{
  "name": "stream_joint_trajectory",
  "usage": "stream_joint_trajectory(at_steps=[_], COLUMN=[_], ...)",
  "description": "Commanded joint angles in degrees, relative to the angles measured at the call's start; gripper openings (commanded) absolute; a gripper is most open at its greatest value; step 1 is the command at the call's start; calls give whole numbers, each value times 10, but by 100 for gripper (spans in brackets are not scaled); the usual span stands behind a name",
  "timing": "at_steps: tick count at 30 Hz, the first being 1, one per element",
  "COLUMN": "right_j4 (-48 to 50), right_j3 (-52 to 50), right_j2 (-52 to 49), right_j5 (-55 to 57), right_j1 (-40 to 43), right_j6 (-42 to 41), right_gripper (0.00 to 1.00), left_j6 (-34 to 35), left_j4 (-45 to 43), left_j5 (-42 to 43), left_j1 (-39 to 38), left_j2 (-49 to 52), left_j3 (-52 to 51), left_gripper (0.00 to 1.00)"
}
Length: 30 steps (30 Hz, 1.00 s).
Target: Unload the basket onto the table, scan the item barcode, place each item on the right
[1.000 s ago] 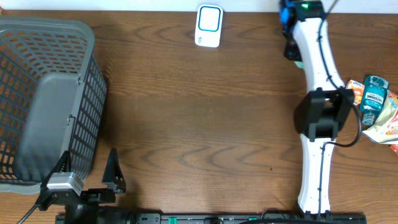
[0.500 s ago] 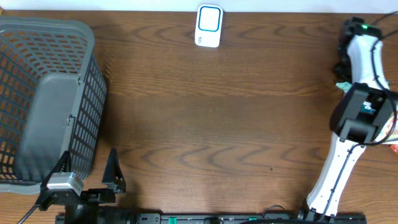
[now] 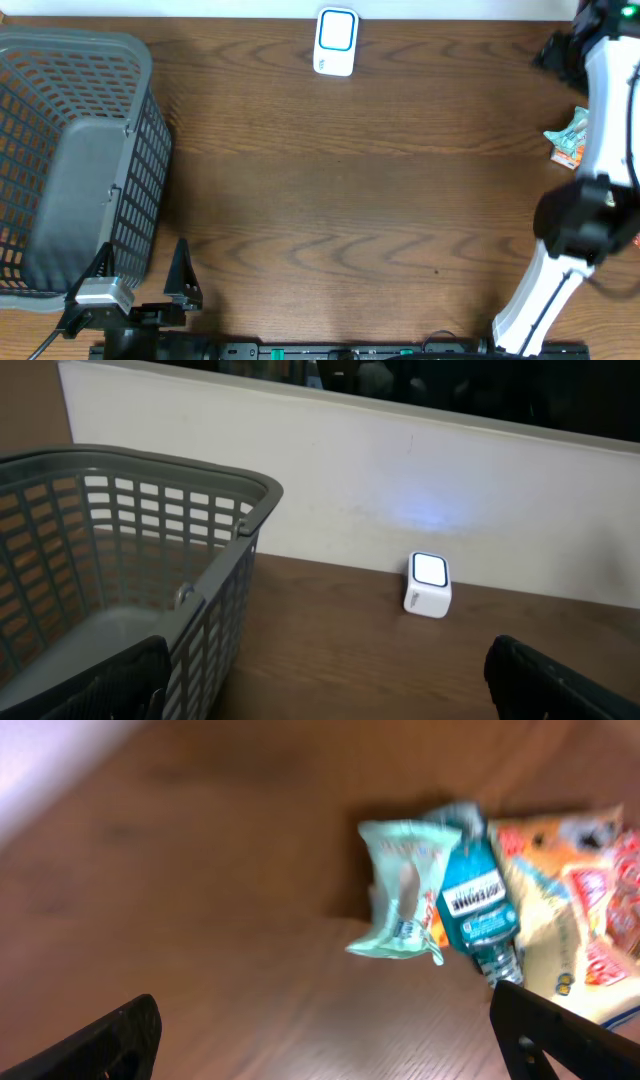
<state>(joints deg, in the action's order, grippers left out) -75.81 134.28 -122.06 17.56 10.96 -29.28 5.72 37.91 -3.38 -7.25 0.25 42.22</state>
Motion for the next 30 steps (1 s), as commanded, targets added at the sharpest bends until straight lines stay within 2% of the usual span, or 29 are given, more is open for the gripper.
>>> stream_joint_trajectory(at_steps=[1,3,8,13,18,24,27,30], right_j4=[-2,-7,-37,-74,-119,-200,-214,-215], right_j3=[15,15,15,15,15,15,15,15], right_j2=[117,199,320,424,514,632,670,705], right_j5=[-7,-26,-34,-34,-34,-27,-65,-81], right_j1=[-35,-72,-127,-156,-156,-156,-157,-157], right_j6=[6,7,6,6,6,6,4,7], right_gripper=[99,99,99,99,99,99,99,99], left_j6=[-9,-9,-10,-9,-9,-9,-9,-9], left_j4=[-4,-8,-31,-61,1,166,247,253], left_j5=[-3,-3,-6,-42,-42,-42,-42,-42], left_j1=[-2,-2,-2,-2,-2,-2,-2,-2], left_j2=[-1,-1,-1,-1,-1,-1,-1,-1], left_j3=[0,0,0,0,0,0,0,-1], left_gripper=[98,98,98,98,98,98,98,98])
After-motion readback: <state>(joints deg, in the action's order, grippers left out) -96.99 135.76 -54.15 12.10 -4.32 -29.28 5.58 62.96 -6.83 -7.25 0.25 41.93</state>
